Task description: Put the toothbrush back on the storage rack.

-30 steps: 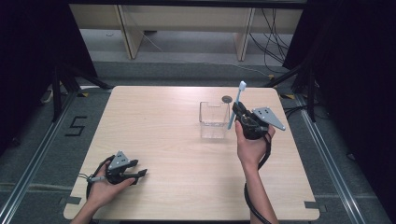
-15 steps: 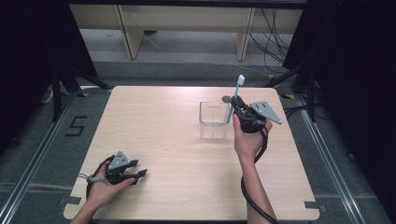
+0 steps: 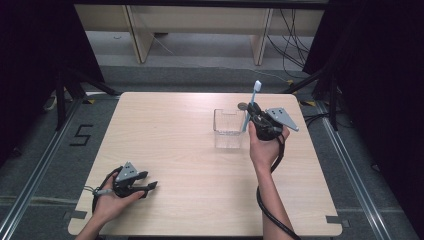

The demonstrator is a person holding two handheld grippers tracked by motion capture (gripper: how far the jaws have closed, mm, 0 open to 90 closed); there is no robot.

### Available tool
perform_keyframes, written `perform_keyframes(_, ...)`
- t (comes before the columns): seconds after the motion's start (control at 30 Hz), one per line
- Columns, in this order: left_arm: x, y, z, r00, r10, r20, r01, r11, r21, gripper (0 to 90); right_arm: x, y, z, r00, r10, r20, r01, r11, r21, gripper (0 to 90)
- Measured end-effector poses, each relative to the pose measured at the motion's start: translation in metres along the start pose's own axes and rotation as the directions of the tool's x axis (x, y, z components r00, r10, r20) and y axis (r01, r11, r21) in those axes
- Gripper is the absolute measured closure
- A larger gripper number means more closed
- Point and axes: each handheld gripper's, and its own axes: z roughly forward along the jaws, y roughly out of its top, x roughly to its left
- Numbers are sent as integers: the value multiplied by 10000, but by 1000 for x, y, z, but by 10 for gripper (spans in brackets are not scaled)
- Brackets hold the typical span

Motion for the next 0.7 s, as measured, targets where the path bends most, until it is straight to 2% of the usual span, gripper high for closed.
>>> perform_keyframes(0.07, 0, 0, 0, 10000, -1, 1, 1, 10000, 7, 428, 1, -1, 0, 9999, 141, 35, -141, 9998, 141, 789)
perform_keyframes(0.27, 0, 0, 0, 10000, -8, -22, 8, 10000, 11, 428, 0, -4, 3, 10000, -51, 3, 51, 10000, 60, 788)
perform_keyframes(0.47, 0, 0, 0, 10000, 7, -21, -7, 10000, 15, 428, 0, -5, 2, 10000, 64, 67, -65, 9998, 206, 789)
perform_keyframes(0.67, 0, 0, 0, 10000, -18, 3, 18, 10000, -3, 428, -1, -11, 3, 10000, -64, 57, 62, 9994, 339, 789)
perform_keyframes(0.7, 0, 0, 0, 10000, -15, -14, 15, 10000, 29, 428, -2, -12, 3, 9997, -225, 4, 225, 9992, 319, 789)
